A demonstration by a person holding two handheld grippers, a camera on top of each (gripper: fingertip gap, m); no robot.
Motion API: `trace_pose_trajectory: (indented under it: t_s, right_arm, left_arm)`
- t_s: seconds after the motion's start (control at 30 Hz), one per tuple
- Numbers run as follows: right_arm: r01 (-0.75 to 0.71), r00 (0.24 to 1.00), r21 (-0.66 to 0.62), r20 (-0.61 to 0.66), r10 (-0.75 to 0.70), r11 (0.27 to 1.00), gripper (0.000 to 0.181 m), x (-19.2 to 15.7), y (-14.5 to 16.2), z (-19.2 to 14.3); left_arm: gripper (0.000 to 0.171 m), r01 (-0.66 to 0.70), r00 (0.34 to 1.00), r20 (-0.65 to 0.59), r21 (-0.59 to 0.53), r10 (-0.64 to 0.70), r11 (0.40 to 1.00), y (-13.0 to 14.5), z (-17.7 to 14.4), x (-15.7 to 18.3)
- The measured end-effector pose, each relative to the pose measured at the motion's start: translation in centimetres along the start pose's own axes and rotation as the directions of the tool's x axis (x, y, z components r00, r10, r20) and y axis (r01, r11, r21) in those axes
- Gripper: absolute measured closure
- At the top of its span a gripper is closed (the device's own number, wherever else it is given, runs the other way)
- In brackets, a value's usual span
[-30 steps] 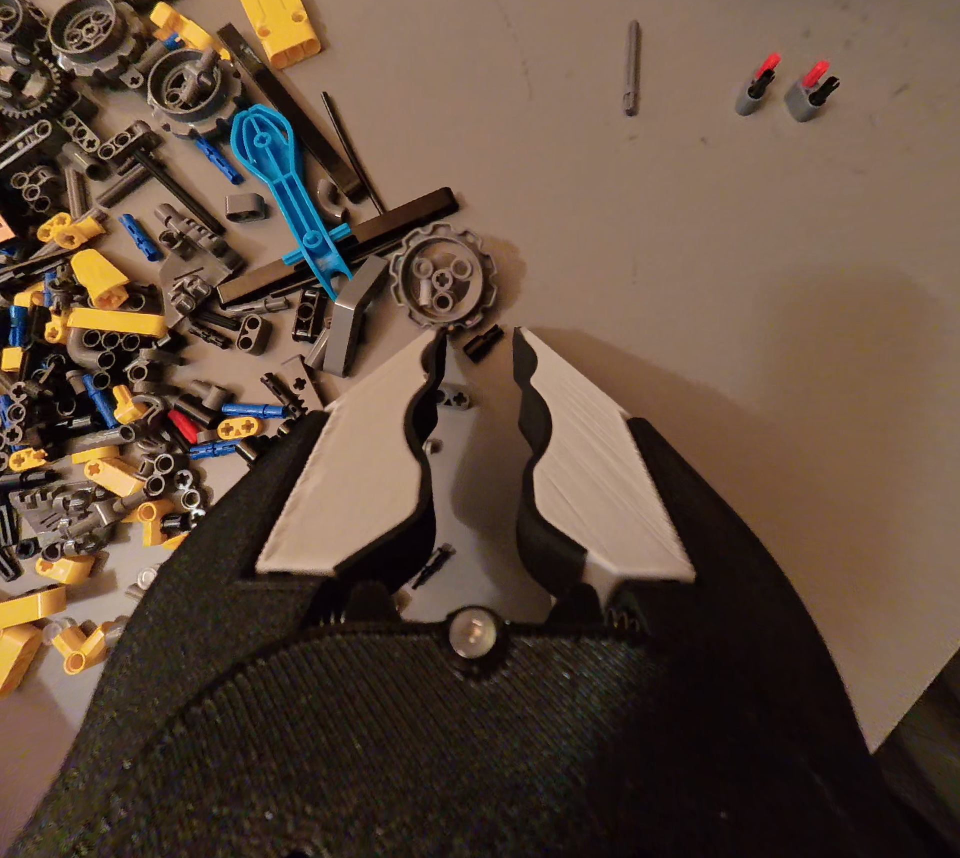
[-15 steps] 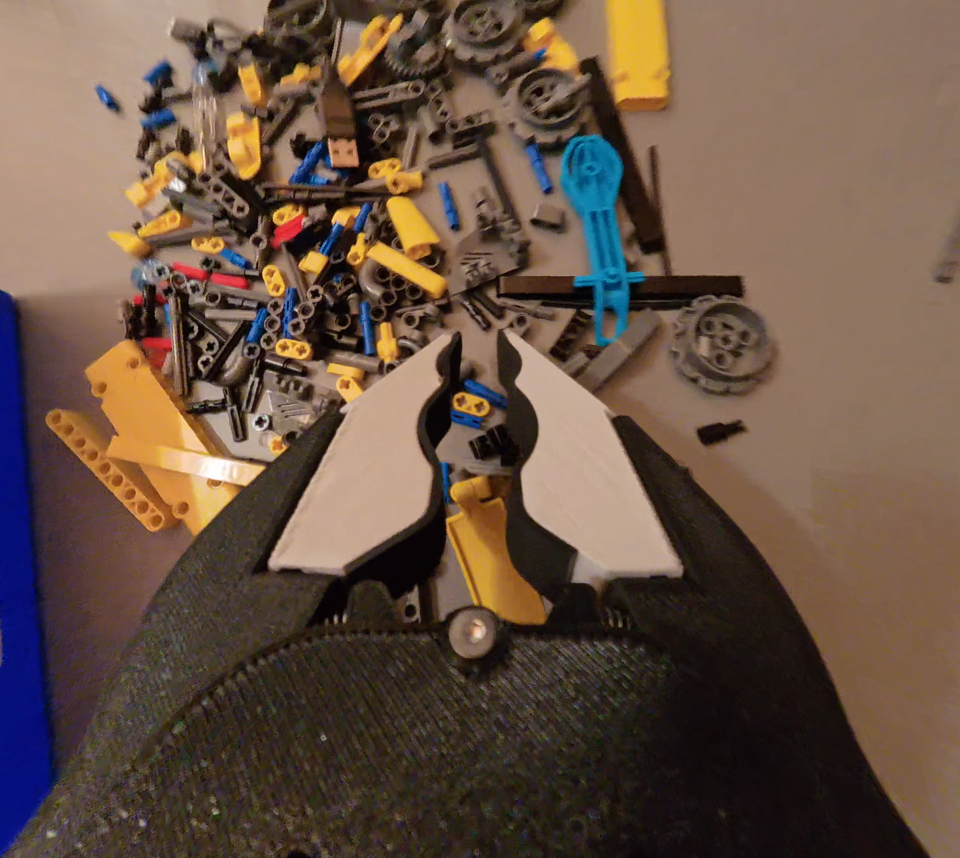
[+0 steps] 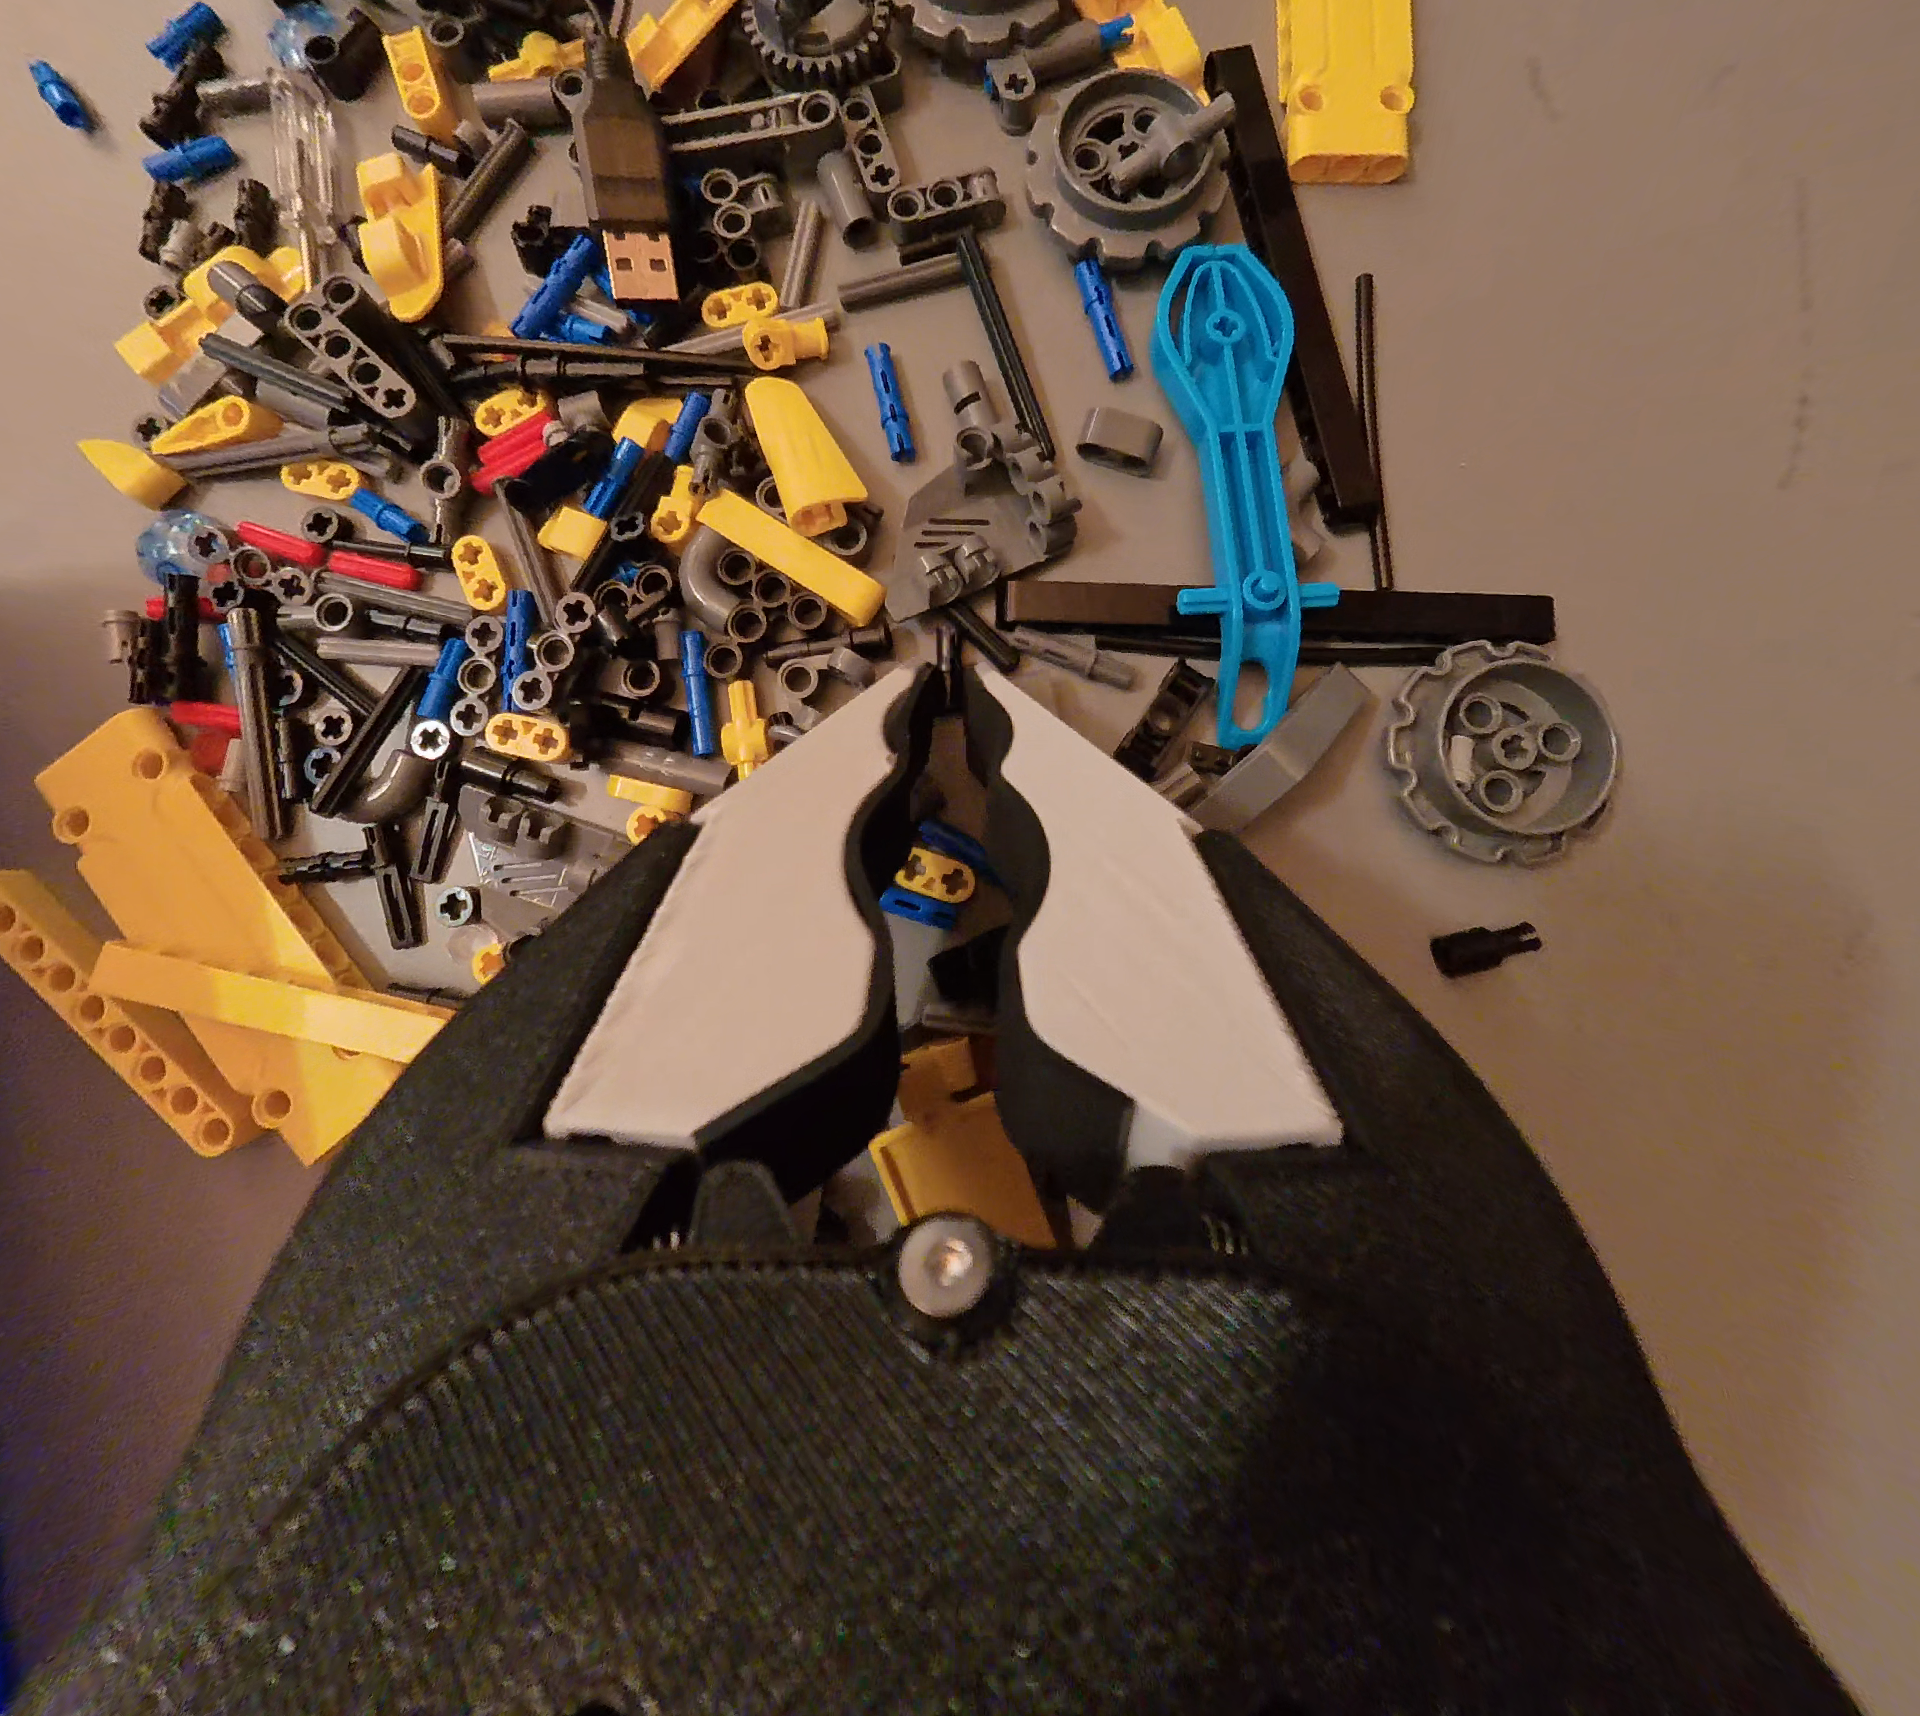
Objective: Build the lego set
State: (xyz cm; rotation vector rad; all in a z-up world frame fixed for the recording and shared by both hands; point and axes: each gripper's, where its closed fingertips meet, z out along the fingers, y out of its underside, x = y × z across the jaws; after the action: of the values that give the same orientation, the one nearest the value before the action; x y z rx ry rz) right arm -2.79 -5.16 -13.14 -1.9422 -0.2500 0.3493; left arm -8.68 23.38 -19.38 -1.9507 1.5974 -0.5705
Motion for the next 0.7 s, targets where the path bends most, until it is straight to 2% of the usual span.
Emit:
trace_pose_trajectory:
  t_s: [0.13,0.27,0.37,0.43,0.47,0.53,0.6,0.7]
  right_arm:
    - [0.000,1.000,0.001,-0.001,0.000,1.000,0.151,0.0,0.0,0.0]
    - [-0.006,1.000,0.008,-0.002,0.006,1.000,0.151,0.1,-0.1,-0.1]
    - [0.011,1.000,0.030,-0.006,-0.011,1.000,0.151,0.1,-0.5,-0.3]
    - [0.064,0.998,0.077,-0.018,-0.063,0.995,0.153,-0.3,-1.3,-0.7]
    - [0.097,0.995,0.102,-0.025,-0.095,0.990,0.152,-0.6,-1.9,-0.9]
    - [0.157,0.987,0.139,-0.042,-0.153,0.978,0.154,-1.2,-2.8,-1.3]
    - [0.223,0.975,0.171,-0.062,-0.215,0.960,0.154,-1.8,-3.5,-1.7]
    - [0.347,0.937,0.207,-0.124,-0.327,0.915,0.157,-2.5,-4.4,-2.2]
  left_arm:
    - [0.171,-0.012,1.000,0.008,0.026,0.012,1.000,-0.3,-0.5,0.0]
    - [0.171,-0.055,0.998,-0.014,0.158,0.058,0.986,-2.5,-3.0,1.8]
    - [0.171,-0.069,0.981,-0.151,0.298,0.119,0.952,-4.5,-5.4,6.6]
    - [0.171,-0.024,0.940,-0.306,0.374,0.149,0.927,-5.4,-7.0,11.1]
    - [0.171,0.017,0.906,-0.395,0.396,0.153,0.918,-5.8,-7.7,13.5]
    - [0.171,0.119,0.789,-0.592,0.408,0.163,0.905,-6.2,-9.3,18.6]
    - [0.171,0.235,0.637,-0.756,0.378,0.151,0.896,-6.4,-11.0,22.7]
    - [0.171,0.434,0.407,-0.909,0.280,0.090,0.856,-7.4,-13.1,25.6]
